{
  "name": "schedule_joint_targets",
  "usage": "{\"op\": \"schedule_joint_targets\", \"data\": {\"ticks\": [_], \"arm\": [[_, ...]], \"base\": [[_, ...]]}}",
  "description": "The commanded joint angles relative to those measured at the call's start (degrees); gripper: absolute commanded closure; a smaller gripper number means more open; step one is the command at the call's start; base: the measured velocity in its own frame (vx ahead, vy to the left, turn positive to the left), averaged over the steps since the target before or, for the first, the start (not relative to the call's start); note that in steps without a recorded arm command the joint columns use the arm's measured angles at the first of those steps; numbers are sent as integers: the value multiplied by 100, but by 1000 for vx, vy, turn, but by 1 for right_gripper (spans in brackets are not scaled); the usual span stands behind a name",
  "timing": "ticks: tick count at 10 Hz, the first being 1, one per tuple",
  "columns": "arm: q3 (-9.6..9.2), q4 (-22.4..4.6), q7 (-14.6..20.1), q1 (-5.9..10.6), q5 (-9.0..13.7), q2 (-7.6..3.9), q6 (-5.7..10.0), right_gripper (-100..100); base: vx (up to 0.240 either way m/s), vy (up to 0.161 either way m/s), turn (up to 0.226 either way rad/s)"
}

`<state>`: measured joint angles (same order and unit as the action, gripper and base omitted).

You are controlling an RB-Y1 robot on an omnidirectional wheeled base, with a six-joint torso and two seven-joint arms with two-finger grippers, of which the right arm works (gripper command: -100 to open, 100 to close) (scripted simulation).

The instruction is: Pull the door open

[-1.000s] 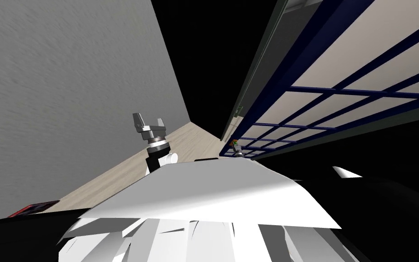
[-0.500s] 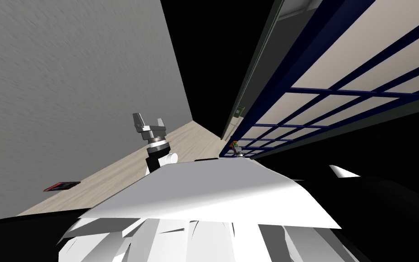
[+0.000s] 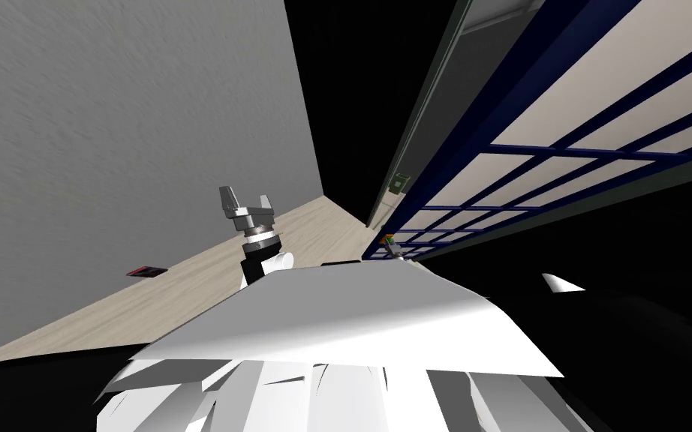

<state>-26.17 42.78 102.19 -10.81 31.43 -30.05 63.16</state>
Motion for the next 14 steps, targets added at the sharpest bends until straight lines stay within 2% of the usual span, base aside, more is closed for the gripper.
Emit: {"op": "schedule_joint_targets", "data": {"ticks": [1, 2, 3, 4, 12, 14], "arm": [[-70, -24, 88, -60, -32, -58, 107, 100], [-109, -47, 136, -81, -51, -93, 172, 100], [-93, -94, 115, -21, -48, -57, 143, 100], [-144, -154, 177, -41, -79, -77, 230, 100], [-291, -362, 403, -103, -178, -209, 582, 100], [-291, -376, 412, -89, -180, -219, 587, 100]], "base": [[-212, -34, 91], [-215, -62, 94], [-100, -28, 31], [-152, -25, 140], [-196, -51, 139], [-132, -37, 60]]}}
